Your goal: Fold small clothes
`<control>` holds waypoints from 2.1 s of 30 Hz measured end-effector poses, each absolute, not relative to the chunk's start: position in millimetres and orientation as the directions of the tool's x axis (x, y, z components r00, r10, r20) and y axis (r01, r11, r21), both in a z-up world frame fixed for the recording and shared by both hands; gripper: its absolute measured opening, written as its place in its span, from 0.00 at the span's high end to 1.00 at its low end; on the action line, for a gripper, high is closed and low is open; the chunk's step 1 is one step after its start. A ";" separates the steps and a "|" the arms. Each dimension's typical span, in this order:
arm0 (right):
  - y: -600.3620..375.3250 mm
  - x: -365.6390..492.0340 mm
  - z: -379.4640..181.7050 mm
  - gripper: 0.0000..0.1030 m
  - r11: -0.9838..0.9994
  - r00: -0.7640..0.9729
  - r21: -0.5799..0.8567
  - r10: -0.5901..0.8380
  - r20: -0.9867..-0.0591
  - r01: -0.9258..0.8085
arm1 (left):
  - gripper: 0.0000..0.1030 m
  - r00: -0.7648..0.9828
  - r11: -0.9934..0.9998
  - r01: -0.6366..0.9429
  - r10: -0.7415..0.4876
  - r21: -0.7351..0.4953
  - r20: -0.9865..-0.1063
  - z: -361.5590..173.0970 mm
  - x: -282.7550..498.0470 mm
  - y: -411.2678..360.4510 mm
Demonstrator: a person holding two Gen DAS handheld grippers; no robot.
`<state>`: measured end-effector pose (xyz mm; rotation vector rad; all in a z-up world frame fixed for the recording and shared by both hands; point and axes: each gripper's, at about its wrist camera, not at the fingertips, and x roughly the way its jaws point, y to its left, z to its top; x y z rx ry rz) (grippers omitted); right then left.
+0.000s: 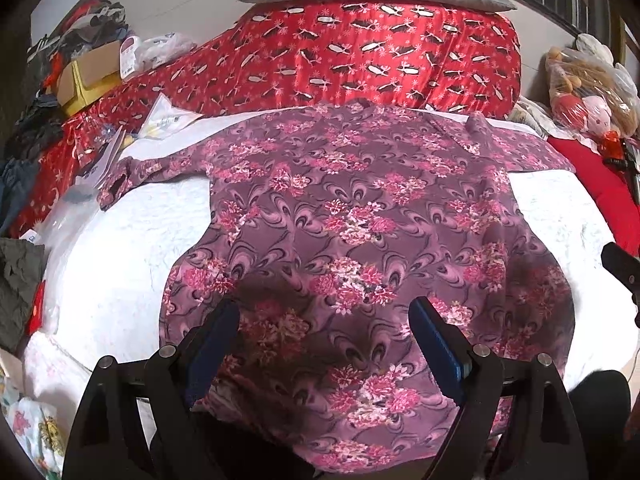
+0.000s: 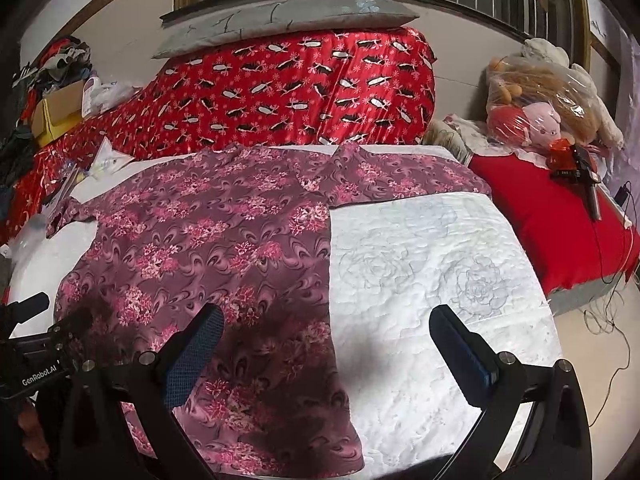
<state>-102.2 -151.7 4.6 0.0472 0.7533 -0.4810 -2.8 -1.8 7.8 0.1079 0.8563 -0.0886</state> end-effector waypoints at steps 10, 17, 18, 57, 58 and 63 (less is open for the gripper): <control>-151.9 -102.1 1.4 0.00 0.892 0.626 -0.127 -0.399 -0.670 0.433 | 0.15 0.644 0.993 0.106 -0.028 0.053 -0.765 3.9 1.9 1.1; -153.9 -101.5 0.0 0.00 0.891 0.624 -0.124 -0.399 -0.671 0.436 | 0.15 0.633 0.993 0.105 -0.029 0.049 -0.773 -0.1 4.9 0.0; -153.8 -101.4 -0.2 0.00 0.891 0.624 -0.124 -0.399 -0.672 0.436 | 0.15 0.633 0.993 0.106 -0.029 0.049 -0.774 -0.6 5.1 -0.3; -159.4 -84.5 -20.9 0.00 0.888 0.565 -0.136 -0.392 -0.727 0.440 | 0.15 0.586 0.999 0.045 -0.016 0.013 -0.810 -22.4 42.2 37.6; -165.4 -85.5 -22.5 0.00 0.881 0.555 -0.134 -0.397 -0.731 0.453 | 0.15 0.579 0.999 0.032 -0.008 0.013 -0.815 -24.0 45.8 45.6; -198.0 -94.4 -32.9 0.01 0.852 0.506 -0.109 -0.403 -0.763 0.513 | 0.16 0.501 0.998 -0.064 0.024 -0.009 -0.865 -38.7 70.1 101.5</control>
